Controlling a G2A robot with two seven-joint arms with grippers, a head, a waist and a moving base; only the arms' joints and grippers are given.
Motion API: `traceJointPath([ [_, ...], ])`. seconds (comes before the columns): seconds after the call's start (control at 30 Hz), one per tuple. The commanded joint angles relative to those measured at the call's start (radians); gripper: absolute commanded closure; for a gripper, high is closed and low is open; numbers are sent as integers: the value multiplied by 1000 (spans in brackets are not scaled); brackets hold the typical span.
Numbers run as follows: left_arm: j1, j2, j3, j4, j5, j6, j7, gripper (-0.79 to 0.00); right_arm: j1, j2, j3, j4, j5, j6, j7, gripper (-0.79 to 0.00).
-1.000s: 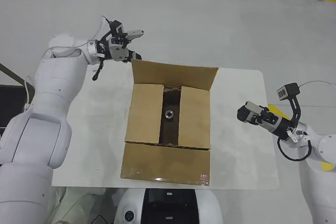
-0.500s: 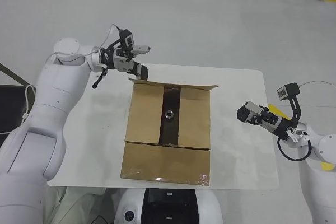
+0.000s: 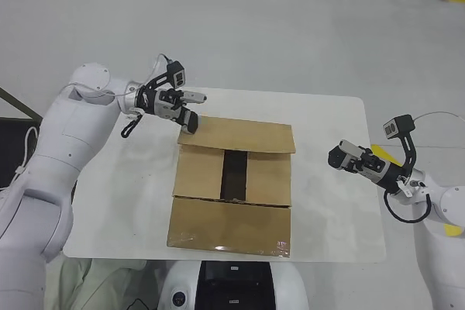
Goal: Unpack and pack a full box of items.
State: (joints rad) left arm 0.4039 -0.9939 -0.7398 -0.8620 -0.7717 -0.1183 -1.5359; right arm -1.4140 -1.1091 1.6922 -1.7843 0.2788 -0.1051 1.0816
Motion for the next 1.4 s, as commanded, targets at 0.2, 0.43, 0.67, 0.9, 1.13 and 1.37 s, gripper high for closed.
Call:
traceJointPath([
  [0.2, -4, 40, 67, -7, -23, -42, 0, -785, 0, 0, 0, 0, 0, 0, 0, -785],
  [0.43, -10, 55, 96, -4, -54, -54, 0, -785, 0, 0, 0, 0, 0, 0, 0, -785],
  [0.67, -10, 55, 96, -4, -54, -54, 0, -785, 0, 0, 0, 0, 0, 0, 0, -785],
  [0.9, -10, 55, 96, -4, -54, -54, 0, -785, 0, 0, 0, 0, 0, 0, 0, -785],
  [1.13, -10, 55, 96, -4, -54, -54, 0, -785, 0, 0, 0, 0, 0, 0, 0, -785],
  [1.37, -10, 55, 96, -4, -54, -54, 0, -785, -1, 0, -1, 0, -1, 2, -5, -785],
])
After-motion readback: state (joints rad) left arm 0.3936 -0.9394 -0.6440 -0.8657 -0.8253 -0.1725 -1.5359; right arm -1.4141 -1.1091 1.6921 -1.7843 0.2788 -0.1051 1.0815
